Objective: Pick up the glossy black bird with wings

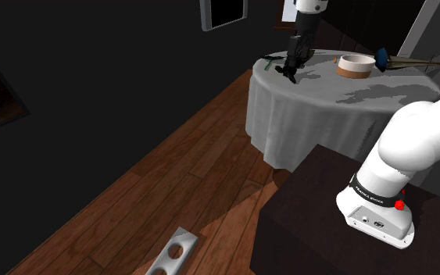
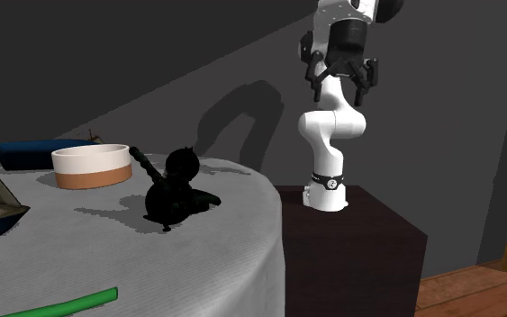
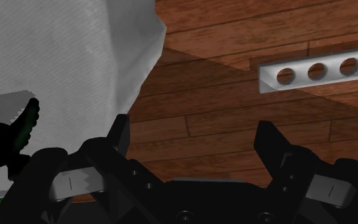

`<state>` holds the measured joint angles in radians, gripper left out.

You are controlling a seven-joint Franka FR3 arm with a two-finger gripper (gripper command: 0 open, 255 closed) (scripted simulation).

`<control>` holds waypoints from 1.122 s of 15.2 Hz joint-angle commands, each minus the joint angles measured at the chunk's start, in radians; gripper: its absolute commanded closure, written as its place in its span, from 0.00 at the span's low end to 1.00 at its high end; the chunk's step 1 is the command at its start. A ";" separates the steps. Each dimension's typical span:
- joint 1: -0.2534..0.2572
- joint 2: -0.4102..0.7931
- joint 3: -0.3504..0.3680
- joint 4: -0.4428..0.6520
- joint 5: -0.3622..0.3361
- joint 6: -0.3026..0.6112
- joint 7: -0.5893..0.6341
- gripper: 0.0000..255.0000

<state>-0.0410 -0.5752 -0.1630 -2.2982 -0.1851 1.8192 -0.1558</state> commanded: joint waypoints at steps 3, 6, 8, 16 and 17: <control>-0.018 0.102 -0.064 0.048 -0.022 0.064 -0.068 0.00; -0.030 0.188 -0.112 0.101 -0.028 0.104 -0.125 0.00; -0.037 0.248 -0.144 0.143 -0.025 0.128 -0.165 0.00; -0.071 0.515 -0.256 0.355 0.047 0.196 -0.338 0.00; -0.078 0.552 -0.267 0.387 0.062 0.200 -0.361 0.00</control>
<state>-0.1143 -0.0712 -0.4186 -1.9568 -0.1424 2.0171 -0.4924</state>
